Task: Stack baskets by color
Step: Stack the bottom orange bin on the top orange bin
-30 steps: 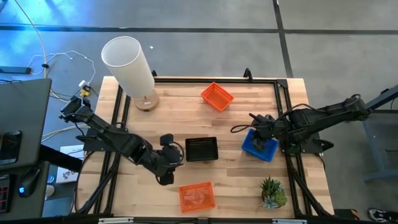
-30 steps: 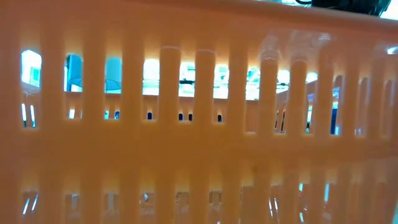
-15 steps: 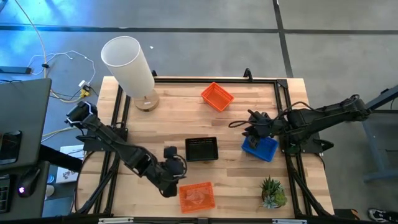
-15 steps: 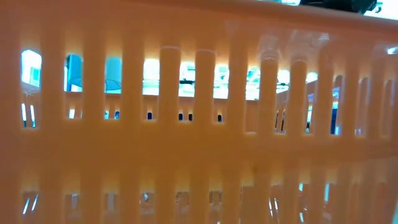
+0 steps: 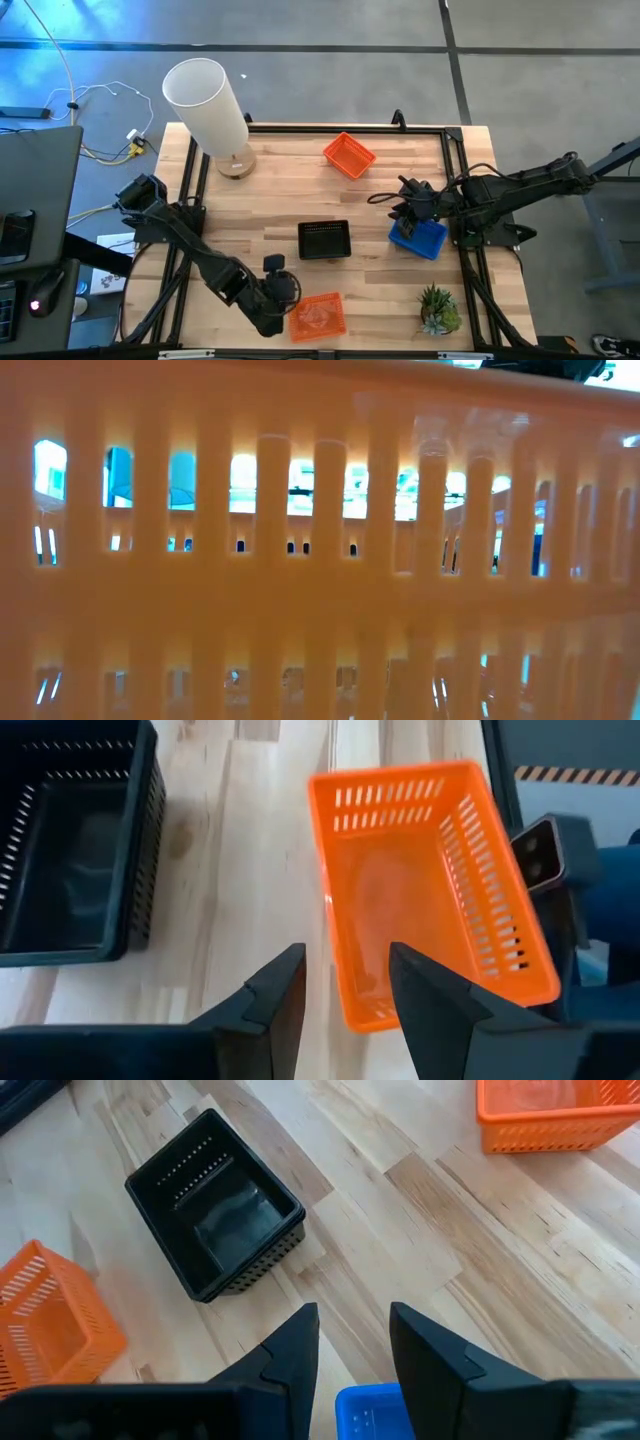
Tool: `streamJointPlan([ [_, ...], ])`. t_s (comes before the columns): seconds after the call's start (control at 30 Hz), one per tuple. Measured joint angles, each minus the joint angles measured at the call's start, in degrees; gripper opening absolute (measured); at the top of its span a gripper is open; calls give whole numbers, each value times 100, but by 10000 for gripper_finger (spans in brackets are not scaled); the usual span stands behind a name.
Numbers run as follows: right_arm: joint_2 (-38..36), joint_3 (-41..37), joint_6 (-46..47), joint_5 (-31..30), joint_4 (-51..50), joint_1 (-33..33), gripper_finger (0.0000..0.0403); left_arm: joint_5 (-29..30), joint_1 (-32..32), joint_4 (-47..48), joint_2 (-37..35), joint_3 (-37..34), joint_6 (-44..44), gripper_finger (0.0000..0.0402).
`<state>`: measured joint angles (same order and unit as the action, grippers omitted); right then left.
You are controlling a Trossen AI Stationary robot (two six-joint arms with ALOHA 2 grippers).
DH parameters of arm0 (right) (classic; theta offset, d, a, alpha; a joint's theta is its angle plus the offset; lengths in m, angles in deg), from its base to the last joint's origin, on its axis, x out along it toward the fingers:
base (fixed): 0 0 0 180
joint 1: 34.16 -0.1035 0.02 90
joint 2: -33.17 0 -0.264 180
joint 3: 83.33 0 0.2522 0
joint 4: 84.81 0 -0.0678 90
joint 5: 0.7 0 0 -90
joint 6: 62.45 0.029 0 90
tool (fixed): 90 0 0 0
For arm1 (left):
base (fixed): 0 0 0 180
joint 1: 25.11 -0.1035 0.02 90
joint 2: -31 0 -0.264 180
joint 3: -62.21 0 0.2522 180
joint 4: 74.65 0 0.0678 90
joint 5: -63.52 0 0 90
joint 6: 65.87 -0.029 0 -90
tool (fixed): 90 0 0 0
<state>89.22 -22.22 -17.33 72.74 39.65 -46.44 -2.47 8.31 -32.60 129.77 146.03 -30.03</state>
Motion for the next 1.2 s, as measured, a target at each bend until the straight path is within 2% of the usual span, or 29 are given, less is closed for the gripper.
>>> streamJointPlan([
  [0.37, 2, -2, -10, -140, -2, 0, 113, -380, -70, -228, 579, 0, 1, 133],
  [0.8, 4, -2, -36, -139, -41, 0, 113, -534, -260, -263, 968, -2, -3, 130],
  [0.9, 4, -2, -37, -138, -40, 0, 113, -772, -348, -262, 1025, 0, -3, 107],
  [1.1, 4, -2, -37, -136, -40, 0, 113, -973, -519, -280, 1020, -2, -266, 14],
  [1.2, 4, -2, -39, -133, -42, 0, 113, -1000, -584, -295, 1018, -2, -354, 11],
])
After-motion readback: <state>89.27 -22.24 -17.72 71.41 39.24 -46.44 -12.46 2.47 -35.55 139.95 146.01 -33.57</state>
